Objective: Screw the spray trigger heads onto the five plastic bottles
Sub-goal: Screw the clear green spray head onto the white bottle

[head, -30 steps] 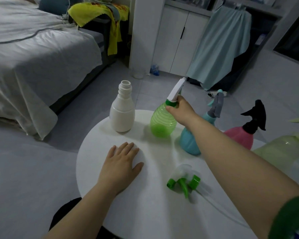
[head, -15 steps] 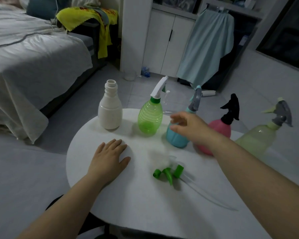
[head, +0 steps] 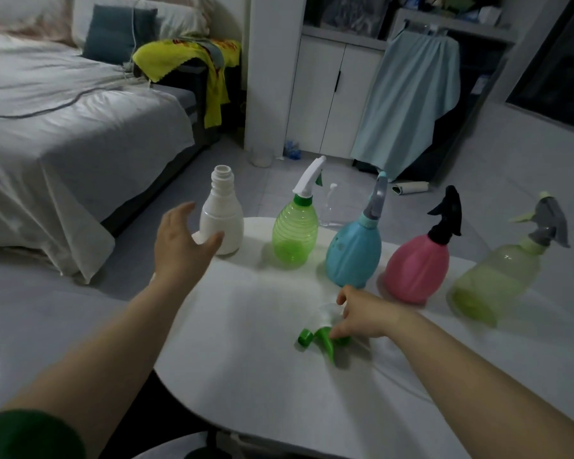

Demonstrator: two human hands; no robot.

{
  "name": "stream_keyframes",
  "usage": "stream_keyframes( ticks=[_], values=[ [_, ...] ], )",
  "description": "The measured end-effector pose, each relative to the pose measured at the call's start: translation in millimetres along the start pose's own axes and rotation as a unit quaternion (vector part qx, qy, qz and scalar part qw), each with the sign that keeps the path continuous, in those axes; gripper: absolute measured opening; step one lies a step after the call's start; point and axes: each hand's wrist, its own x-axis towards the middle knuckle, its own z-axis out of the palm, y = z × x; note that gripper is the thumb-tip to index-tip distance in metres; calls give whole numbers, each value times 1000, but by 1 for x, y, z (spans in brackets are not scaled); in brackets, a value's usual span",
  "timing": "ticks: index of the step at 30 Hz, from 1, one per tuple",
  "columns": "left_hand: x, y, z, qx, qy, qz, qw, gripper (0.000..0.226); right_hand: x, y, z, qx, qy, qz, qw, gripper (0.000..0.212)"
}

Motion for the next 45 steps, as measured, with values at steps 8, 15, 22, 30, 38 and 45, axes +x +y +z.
stream_keyframes(
  ticks=[8, 15, 22, 30, 38, 45],
  values=[
    [47, 8, 12, -60, -43, -49, 996, 82, -1, 7, -4, -27, -23, 15, 999, 68],
    [76, 17, 23, -126, -106, -60, 985, 74, -12, 14, -14, 168, -73, -41, 982, 9],
    [63, 19, 29, -73, -65, -40, 994, 43, -28, 22, -37, 466, -54, -113, 876, 28],
    [-16, 64, 10, -165, -176, 68, 968, 34, -57, 35, -57, 617, 9, -219, 756, 33],
    [-79, 83, 38, -211, -307, 80, 925, 42, -92, 51, -91, 702, 162, -307, 621, 21],
    [-97, 90, 53, -248, -353, 87, 898, 45, -117, 47, -116, 741, 189, -376, 523, 48]
  ],
)
